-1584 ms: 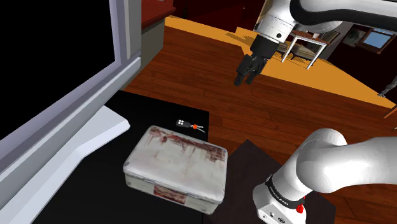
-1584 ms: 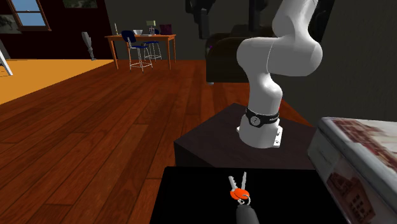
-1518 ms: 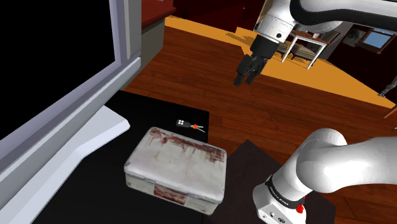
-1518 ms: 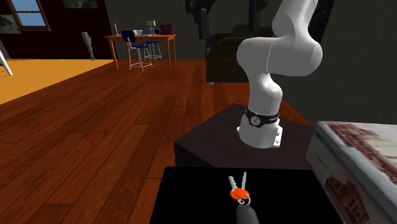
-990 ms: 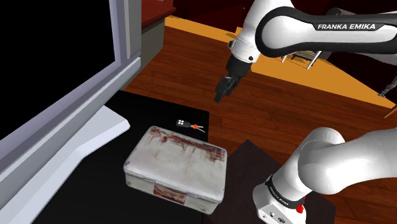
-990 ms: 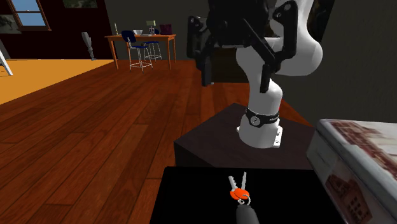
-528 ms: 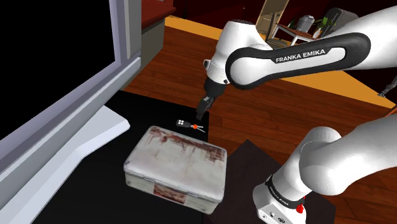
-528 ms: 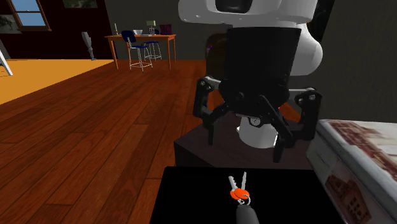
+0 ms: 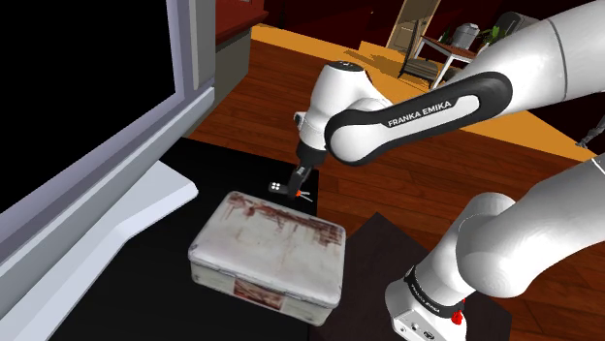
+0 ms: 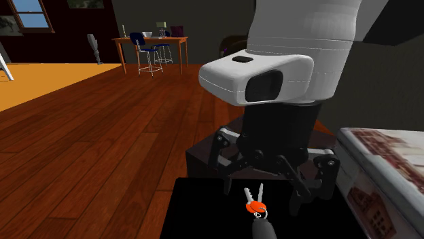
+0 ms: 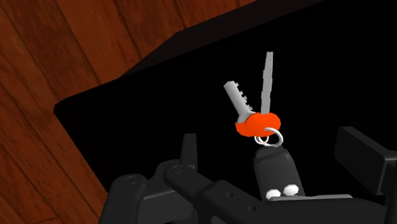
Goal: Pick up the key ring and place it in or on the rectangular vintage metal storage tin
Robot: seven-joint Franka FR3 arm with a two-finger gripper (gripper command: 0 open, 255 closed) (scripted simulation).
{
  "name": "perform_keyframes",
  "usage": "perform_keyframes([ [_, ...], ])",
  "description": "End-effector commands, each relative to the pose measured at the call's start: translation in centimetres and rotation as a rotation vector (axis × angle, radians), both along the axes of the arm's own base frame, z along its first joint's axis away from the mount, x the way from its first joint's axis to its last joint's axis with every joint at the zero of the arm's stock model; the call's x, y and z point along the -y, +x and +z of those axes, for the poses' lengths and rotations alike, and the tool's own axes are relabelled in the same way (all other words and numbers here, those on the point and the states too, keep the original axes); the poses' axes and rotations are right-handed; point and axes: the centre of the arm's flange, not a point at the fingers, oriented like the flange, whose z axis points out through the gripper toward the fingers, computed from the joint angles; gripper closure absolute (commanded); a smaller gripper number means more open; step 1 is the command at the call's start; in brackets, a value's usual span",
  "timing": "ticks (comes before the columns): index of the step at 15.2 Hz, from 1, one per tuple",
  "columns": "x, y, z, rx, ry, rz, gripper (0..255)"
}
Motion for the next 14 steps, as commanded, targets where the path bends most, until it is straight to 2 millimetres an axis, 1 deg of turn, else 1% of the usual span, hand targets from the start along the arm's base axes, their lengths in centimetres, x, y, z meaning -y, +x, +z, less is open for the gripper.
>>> perform_keyframes([
  [1,-0.08,0.08,-1.05,0.001,0.0,0.001,0],
  [2,-0.08,0.1,-1.35,0.001,0.0,0.001,0],
  [10,-0.08,0.1,-1.35,0.001,0.0,0.001,0],
  [11,-0.08,0.1,-1.35,0.001,0.0,0.001,255],
  [14,-0.07,0.13,-1.32,0.001,0.0,0.001,255],
])
